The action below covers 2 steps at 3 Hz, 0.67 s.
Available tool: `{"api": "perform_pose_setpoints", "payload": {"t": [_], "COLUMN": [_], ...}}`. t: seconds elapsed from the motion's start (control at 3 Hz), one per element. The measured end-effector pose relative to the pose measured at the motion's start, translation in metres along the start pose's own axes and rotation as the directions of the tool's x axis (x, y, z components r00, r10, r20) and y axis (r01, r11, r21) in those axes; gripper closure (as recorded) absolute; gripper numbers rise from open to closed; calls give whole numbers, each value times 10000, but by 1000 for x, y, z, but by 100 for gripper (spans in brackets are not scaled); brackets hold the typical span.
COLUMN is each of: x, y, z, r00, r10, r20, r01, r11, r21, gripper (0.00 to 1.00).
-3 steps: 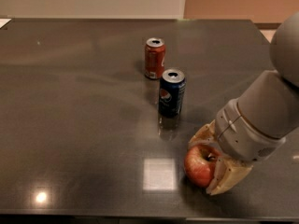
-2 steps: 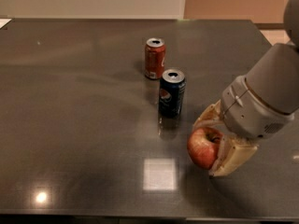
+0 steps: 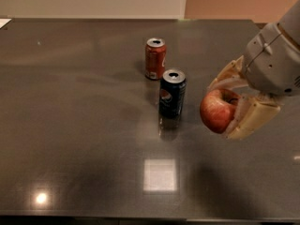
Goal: Pick apple
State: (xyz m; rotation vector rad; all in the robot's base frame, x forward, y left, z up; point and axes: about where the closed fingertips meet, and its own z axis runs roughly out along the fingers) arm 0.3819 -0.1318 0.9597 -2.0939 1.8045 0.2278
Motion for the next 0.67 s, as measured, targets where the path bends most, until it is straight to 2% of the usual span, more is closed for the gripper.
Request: {"api": "perform_pose_setpoints", "payload": {"t": [0.33,0.67], "x": [-7,-9], "y": [-12,-13], "z": [-38,-39], "r00": [9996,9996], "r10": [-56,-75], "r20": [280,280], "r01": [35,52], "r11": [9972,9966], "r21": [747,825], "gripper": [100,100]}}
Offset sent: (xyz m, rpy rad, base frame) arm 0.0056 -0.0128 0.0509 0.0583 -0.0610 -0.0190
